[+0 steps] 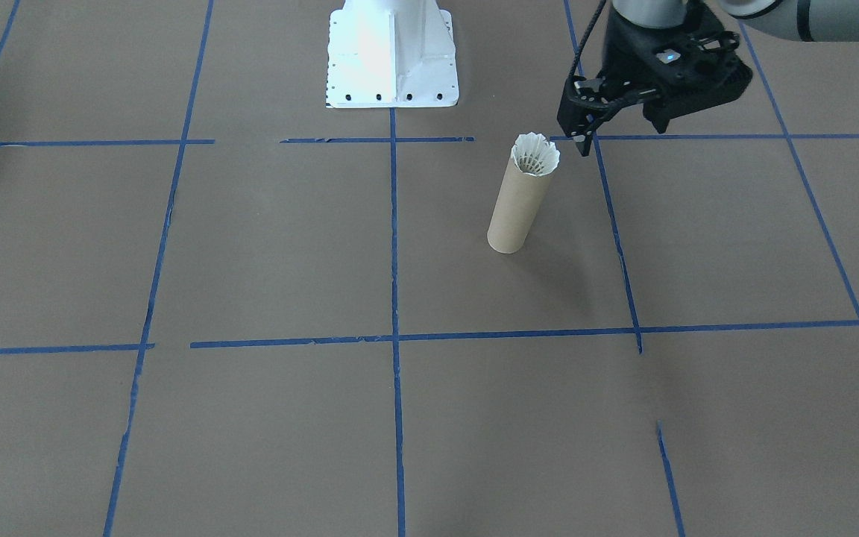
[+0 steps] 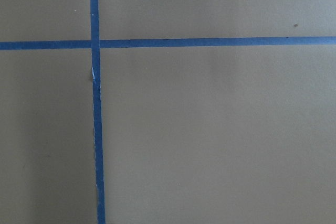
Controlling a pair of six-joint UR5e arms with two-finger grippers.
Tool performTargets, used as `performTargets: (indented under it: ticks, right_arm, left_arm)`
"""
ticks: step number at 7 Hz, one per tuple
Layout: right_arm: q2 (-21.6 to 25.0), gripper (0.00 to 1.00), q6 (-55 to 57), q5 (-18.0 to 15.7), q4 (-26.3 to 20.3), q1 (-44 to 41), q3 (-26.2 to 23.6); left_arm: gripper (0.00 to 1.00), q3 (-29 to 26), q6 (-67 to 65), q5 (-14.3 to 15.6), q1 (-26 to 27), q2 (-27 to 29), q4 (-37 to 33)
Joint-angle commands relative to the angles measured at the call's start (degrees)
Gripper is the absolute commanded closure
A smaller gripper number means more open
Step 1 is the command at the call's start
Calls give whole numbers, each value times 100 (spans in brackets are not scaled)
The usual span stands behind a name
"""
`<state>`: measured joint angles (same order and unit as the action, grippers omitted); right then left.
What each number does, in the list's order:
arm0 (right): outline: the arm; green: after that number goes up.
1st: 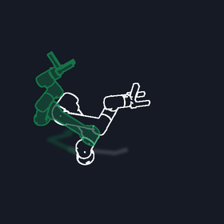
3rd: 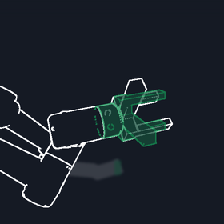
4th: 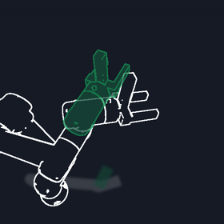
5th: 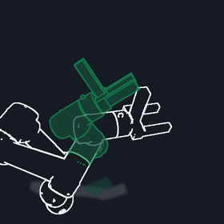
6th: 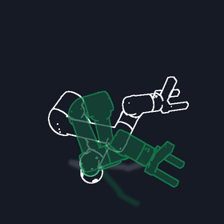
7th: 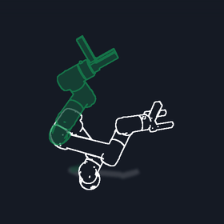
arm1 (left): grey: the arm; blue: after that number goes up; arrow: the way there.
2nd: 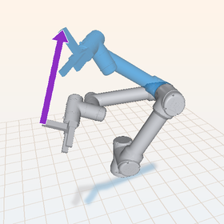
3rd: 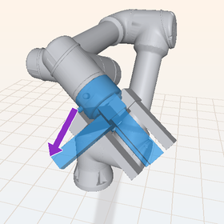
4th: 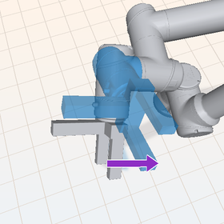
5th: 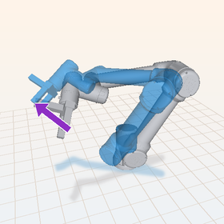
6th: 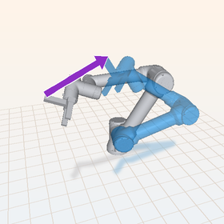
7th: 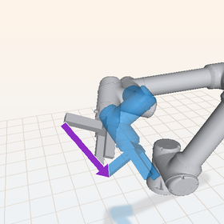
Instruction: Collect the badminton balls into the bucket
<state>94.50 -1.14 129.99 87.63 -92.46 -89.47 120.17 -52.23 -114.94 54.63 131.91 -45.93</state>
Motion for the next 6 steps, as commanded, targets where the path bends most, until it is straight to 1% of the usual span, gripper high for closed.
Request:
performTargets:
  ticks: [1,2,3,4,5,6]
  right_arm:
    - [7,0,0,0,0,0,0]
    - [-2,0,0,0,0,0,0]
    - [7,0,0,0,0,0,0]
    - [-2,0,0,0,0,0,0]
    - [-2,0,0,0,0,0,0]
    - [-2,0,0,0,0,0,0]
  left_arm:
    - [0,25,1874,-63,782,-732,-370]
    - [0,-98,2701,-159,1299,-1267,-843]
    - [0,-282,3562,-352,1713,-1821,-1291]
    - [0,-397,4510,-414,2109,-2348,-1670]
    - [0,-659,5103,-441,2557,-2649,-1891]
    - [0,-862,5665,-972,3014,-3201,-2085]
